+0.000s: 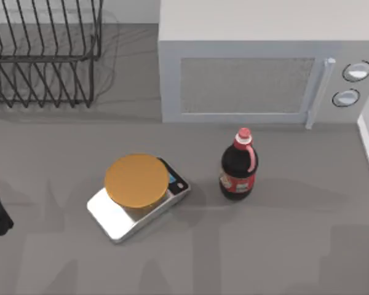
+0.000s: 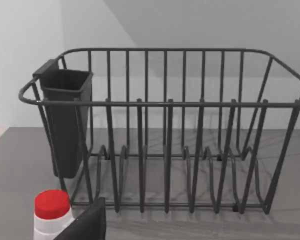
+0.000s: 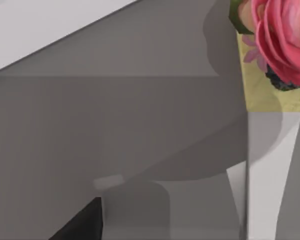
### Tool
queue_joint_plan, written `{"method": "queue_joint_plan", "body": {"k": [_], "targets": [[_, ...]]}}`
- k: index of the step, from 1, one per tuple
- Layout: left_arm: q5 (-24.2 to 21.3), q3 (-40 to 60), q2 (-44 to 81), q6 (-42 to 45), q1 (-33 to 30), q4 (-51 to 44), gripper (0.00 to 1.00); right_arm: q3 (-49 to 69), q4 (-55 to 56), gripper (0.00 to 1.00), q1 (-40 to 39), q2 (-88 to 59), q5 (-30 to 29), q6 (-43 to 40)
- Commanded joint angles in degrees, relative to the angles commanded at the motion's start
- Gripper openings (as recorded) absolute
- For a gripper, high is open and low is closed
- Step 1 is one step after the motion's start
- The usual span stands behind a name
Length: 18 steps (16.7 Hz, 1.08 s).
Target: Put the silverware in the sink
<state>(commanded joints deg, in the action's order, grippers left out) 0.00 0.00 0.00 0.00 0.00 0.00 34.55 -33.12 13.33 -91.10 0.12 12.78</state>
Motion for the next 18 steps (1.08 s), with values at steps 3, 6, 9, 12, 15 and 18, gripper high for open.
{"method": "queue_joint_plan", "body": {"k": [3, 6, 9, 12, 15, 18], "targets": [[0.0, 0.0, 0.0, 0.0, 0.0, 0.0, 1.00, 0.0, 0.0, 0.70, 0.0, 0.0, 0.0, 0.0], [0.0, 0.0, 0.0, 0.0, 0.0, 0.0, 1.00, 0.0, 0.0, 0.47, 0.0, 0.0, 0.0, 0.0], [0.0, 0.0, 0.0, 0.0, 0.0, 0.0, 1.00, 0.0, 0.0, 0.25, 0.0, 0.0, 0.0, 0.0], [0.0, 0.0, 0.0, 0.0, 0.0, 0.0, 1.00, 0.0, 0.0, 0.02, 0.0, 0.0, 0.0, 0.0], [0.0, 0.0, 0.0, 0.0, 0.0, 0.0, 1.00, 0.0, 0.0, 0.00, 0.0, 0.0, 0.0, 0.0], [0.0, 0.0, 0.0, 0.0, 0.0, 0.0, 1.00, 0.0, 0.0, 0.00, 0.0, 0.0, 0.0, 0.0]]}}
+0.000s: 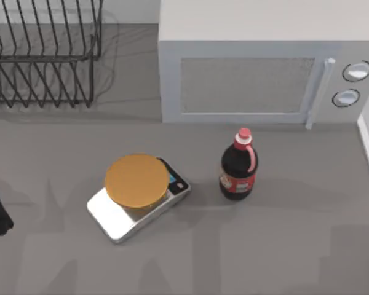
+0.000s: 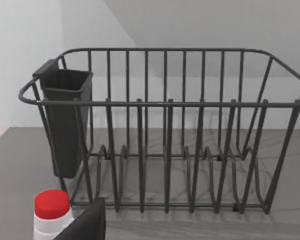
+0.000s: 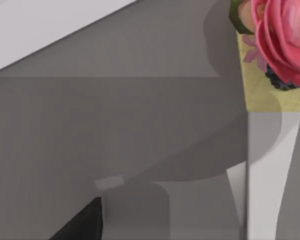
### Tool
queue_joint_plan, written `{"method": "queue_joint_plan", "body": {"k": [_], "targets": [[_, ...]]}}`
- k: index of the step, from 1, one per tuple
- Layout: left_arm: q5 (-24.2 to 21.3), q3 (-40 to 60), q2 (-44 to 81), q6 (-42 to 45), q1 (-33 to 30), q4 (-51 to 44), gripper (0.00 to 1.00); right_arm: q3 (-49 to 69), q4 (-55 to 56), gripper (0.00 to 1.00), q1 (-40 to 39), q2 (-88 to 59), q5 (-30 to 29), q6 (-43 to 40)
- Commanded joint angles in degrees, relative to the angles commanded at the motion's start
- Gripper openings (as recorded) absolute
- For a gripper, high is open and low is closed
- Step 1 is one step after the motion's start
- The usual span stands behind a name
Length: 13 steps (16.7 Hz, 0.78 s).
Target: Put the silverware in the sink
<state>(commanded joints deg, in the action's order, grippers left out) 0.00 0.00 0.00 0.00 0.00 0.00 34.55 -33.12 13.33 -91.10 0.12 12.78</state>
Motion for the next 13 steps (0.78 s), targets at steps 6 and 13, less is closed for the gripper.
{"method": "queue_joint_plan", "body": {"k": [6, 13], "targets": [[0.0, 0.0, 0.0, 0.0, 0.0, 0.0, 1.00, 4.2, -6.8, 0.00, 0.0, 5.0, -0.6, 0.1], [0.0, 0.0, 0.0, 0.0, 0.0, 0.0, 1.00, 15.7, -26.9, 0.00, 0.2, 11.8, -0.6, -0.3]]}}
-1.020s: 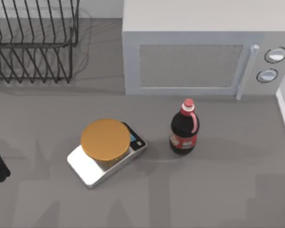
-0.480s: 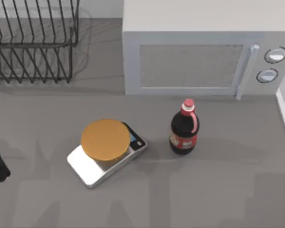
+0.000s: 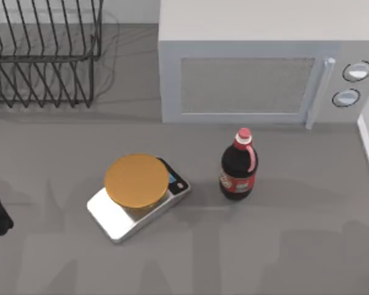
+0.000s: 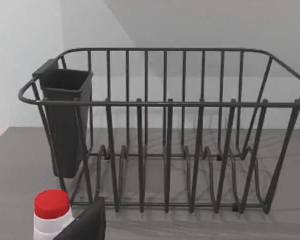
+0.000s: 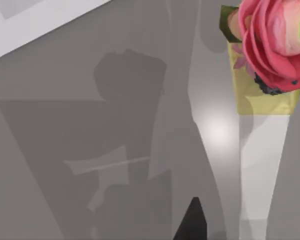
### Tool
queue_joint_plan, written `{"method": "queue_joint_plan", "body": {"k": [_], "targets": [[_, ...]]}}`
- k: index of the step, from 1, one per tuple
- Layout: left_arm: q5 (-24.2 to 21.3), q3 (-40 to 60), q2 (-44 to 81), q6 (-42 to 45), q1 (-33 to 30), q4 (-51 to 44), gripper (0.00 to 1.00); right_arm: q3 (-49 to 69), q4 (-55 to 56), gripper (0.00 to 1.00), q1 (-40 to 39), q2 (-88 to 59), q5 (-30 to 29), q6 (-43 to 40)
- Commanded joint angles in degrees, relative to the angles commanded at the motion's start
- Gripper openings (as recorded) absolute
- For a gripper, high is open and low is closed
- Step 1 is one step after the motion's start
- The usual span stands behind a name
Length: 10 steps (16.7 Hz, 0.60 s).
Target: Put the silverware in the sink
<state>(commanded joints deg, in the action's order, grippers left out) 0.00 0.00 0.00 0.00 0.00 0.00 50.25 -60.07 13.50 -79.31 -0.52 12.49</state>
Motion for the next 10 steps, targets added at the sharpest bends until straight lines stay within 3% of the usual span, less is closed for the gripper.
{"method": "queue_joint_plan", "body": {"k": [10], "targets": [[0.0, 0.0, 0.0, 0.0, 0.0, 0.0, 1.00, 4.6, -4.7, 0.00, -0.1, 0.6, 0.0, 0.2]]}}
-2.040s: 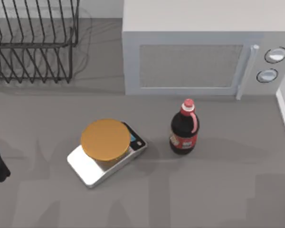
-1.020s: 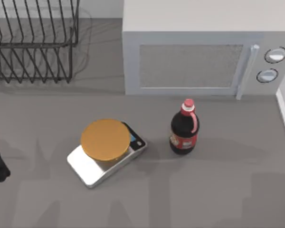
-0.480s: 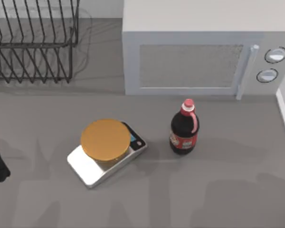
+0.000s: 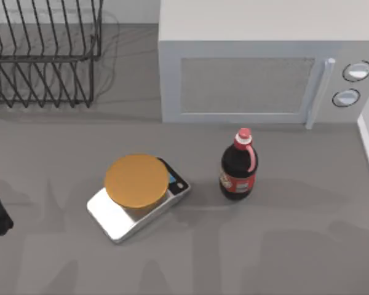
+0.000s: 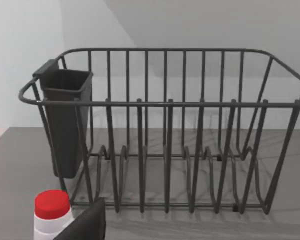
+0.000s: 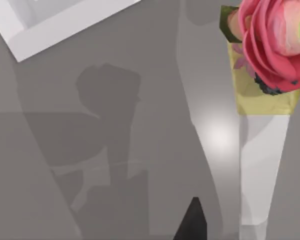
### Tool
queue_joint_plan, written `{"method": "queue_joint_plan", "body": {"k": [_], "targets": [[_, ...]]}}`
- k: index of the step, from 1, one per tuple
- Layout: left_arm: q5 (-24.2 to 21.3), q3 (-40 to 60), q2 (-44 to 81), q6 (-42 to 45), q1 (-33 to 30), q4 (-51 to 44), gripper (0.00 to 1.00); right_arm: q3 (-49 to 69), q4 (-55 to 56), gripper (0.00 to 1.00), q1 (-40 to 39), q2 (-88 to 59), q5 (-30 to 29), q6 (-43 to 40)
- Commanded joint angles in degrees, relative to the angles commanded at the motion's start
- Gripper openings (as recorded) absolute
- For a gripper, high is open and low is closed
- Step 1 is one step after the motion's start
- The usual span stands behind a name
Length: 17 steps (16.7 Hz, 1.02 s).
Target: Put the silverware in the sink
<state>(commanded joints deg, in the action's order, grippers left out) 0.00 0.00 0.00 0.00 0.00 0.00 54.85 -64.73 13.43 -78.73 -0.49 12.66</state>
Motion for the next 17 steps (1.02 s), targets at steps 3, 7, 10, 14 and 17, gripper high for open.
{"method": "queue_joint_plan", "body": {"k": [3, 7, 10, 14, 17], "targets": [[0.0, 0.0, 0.0, 0.0, 0.0, 0.0, 1.00, 7.3, -3.1, 0.00, -0.2, -6.6, 0.0, 0.5], [0.0, 0.0, 0.0, 0.0, 0.0, 0.0, 1.00, 25.4, -9.5, 0.00, -1.1, -21.0, -0.1, 1.2], [0.0, 0.0, 0.0, 0.0, 0.0, 0.0, 1.00, 44.2, -15.2, 0.00, -1.8, -33.9, -0.2, 2.0], [0.0, 0.0, 0.0, 0.0, 0.0, 0.0, 1.00, 71.0, -22.8, 0.00, -2.6, -51.5, -0.2, 3.2], [0.0, 0.0, 0.0, 0.0, 0.0, 0.0, 1.00, 88.5, -27.4, 0.00, -3.2, -62.8, -0.3, 4.0]]}}
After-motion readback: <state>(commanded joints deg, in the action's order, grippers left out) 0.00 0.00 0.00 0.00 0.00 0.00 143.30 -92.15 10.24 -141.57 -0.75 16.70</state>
